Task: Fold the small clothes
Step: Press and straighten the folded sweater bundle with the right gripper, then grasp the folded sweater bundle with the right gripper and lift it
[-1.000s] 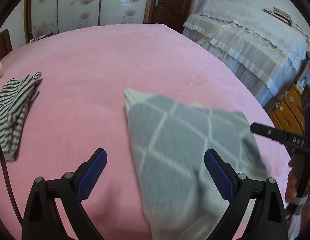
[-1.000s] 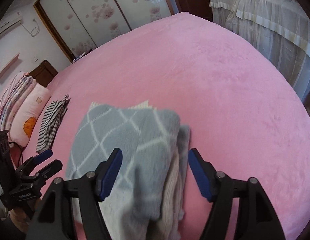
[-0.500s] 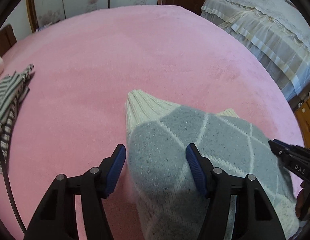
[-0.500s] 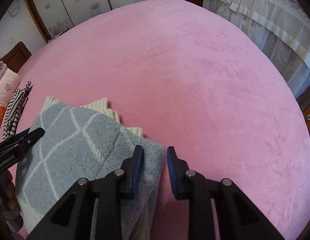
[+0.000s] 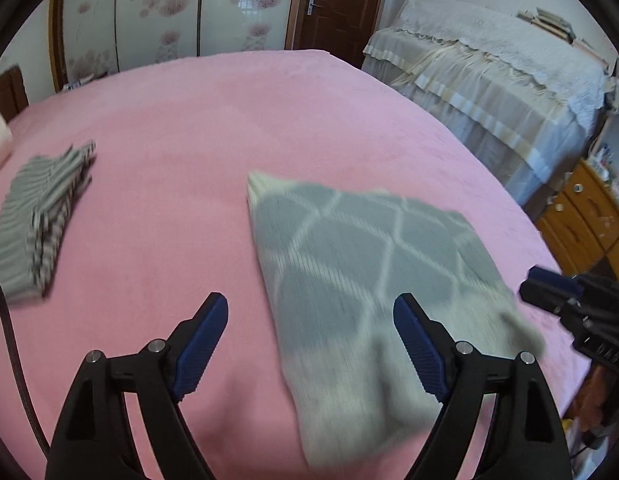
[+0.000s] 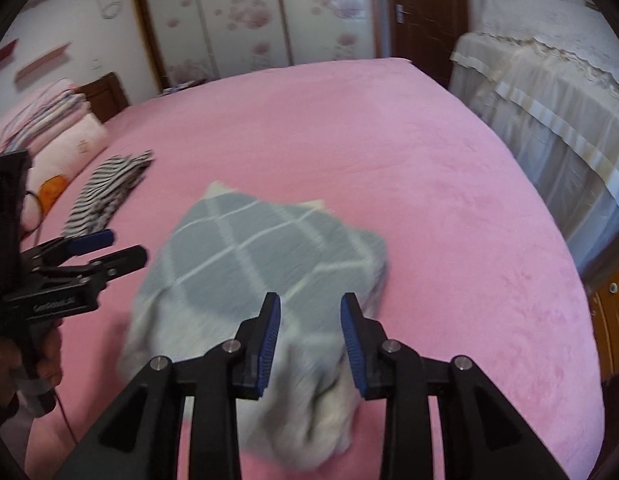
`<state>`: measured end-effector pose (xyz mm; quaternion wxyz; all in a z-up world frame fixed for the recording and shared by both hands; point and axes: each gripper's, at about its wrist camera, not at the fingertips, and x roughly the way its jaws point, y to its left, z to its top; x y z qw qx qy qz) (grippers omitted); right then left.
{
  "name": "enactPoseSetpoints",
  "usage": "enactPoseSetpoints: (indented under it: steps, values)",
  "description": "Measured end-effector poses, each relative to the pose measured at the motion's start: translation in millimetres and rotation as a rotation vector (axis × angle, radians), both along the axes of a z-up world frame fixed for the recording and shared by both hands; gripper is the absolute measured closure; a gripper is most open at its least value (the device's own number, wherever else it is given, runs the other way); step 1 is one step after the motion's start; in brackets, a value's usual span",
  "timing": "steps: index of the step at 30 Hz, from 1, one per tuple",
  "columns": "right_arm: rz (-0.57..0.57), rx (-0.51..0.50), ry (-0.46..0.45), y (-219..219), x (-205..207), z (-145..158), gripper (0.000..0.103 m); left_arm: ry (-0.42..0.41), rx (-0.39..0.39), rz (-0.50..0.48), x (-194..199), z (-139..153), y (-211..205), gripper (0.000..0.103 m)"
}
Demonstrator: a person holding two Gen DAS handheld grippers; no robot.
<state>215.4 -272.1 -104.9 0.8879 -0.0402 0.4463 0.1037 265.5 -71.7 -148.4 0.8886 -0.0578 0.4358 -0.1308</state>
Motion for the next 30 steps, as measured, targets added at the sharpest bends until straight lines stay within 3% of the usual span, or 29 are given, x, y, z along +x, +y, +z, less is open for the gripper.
enactPoseSetpoints:
  steps: [5, 10, 15, 20, 24, 27, 30]
  values:
    - [-0.048, -0.064, 0.037, -11, -31, -34, 0.08, 0.07, 0.039, -0.002, -29, -34, -3, 0.026]
    - [-0.093, -0.043, 0.068, -26, -37, -59, 0.08, 0.182, -0.044, 0.047, -26, -68, 13, 0.027]
    - [-0.134, 0.027, 0.081, -38, -33, -78, 0.079, 0.185, -0.063, 0.055, -25, -77, 17, 0.025]
    - [-0.14, 0.093, 0.085, -48, -36, -69, 0.074, 0.158, -0.06, 0.045, -33, -65, 20, 0.023]
    - [-0.125, 0.115, 0.052, -47, -41, -42, 0.062, 0.127, -0.049, 0.059, -39, -44, 22, 0.011]
    - [-0.111, 0.121, 0.025, -45, -41, -20, 0.047, 0.086, -0.067, 0.082, -42, -25, 30, 0.003]
    - [-0.108, 0.106, -0.003, -41, -39, 0, 0.031, 0.067, -0.08, 0.05, -38, -4, 31, 0.003]
